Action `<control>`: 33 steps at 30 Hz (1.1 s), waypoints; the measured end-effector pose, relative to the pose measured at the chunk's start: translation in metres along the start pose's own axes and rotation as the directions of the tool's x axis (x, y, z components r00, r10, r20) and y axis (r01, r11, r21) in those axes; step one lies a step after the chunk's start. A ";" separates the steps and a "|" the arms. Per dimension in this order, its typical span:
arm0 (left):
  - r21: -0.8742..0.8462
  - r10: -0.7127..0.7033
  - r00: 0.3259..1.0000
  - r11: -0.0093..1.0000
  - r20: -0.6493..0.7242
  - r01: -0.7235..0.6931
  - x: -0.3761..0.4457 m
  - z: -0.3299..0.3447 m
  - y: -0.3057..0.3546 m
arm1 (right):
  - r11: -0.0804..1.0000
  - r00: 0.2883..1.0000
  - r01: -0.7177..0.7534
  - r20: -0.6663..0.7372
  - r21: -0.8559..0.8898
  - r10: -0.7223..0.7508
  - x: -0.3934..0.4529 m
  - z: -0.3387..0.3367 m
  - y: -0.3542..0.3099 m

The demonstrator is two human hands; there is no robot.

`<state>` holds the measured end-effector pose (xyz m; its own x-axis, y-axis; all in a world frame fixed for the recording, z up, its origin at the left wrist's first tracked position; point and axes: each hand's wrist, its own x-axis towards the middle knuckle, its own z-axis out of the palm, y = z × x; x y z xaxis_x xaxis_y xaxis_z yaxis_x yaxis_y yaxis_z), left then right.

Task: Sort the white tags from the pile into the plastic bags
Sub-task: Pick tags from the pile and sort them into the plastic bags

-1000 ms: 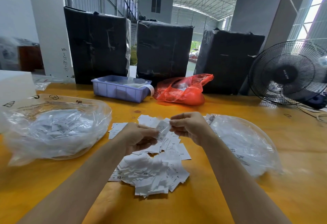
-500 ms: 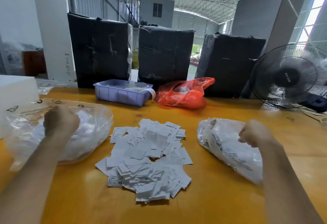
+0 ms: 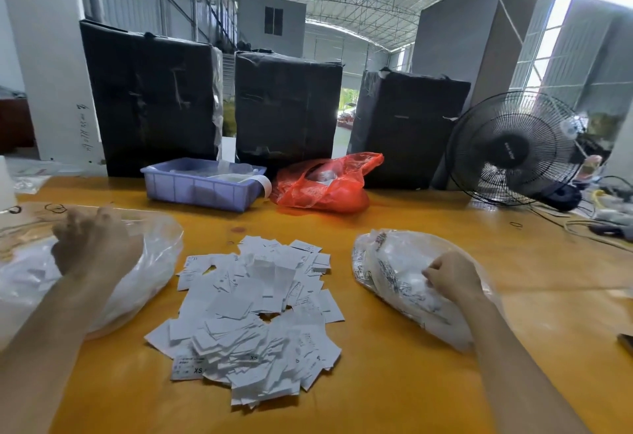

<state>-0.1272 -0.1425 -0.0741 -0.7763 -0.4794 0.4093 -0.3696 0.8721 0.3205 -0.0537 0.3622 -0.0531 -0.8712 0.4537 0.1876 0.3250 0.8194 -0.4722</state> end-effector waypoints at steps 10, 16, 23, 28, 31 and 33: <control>-0.540 0.287 0.955 0.794 -0.070 -0.278 -0.123 -0.055 0.089 | 0.853 0.938 0.065 -0.322 0.518 0.124 -0.024 0.008 -0.011; -0.753 0.295 0.955 0.621 -0.032 -0.217 -0.149 -0.045 0.109 | 0.431 0.988 0.120 -0.149 0.895 0.036 -0.062 0.004 -0.065; -0.872 0.511 0.710 0.217 0.485 0.439 -0.170 -0.061 0.123 | 0.436 0.886 -0.073 0.259 0.897 -0.384 -0.119 0.032 -0.125; -0.903 0.361 0.829 0.219 0.427 0.369 -0.176 -0.048 0.125 | 0.461 0.849 -0.087 0.307 0.883 -0.429 -0.124 0.042 -0.127; -0.907 0.242 0.877 0.187 0.416 0.378 -0.177 -0.044 0.126 | 0.384 0.820 -0.288 0.433 0.877 -0.375 -0.123 0.045 -0.125; -0.908 0.201 0.885 0.123 0.419 0.402 -0.179 -0.044 0.127 | 0.364 0.764 -0.385 0.514 0.848 -0.391 -0.125 0.048 -0.124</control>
<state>-0.0127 0.0492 -0.0689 -0.9756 -0.2083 0.0688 0.1061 -0.1735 0.9791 -0.0025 0.1872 -0.0590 -0.9814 -0.1539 -0.1149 0.1413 -0.1734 -0.9747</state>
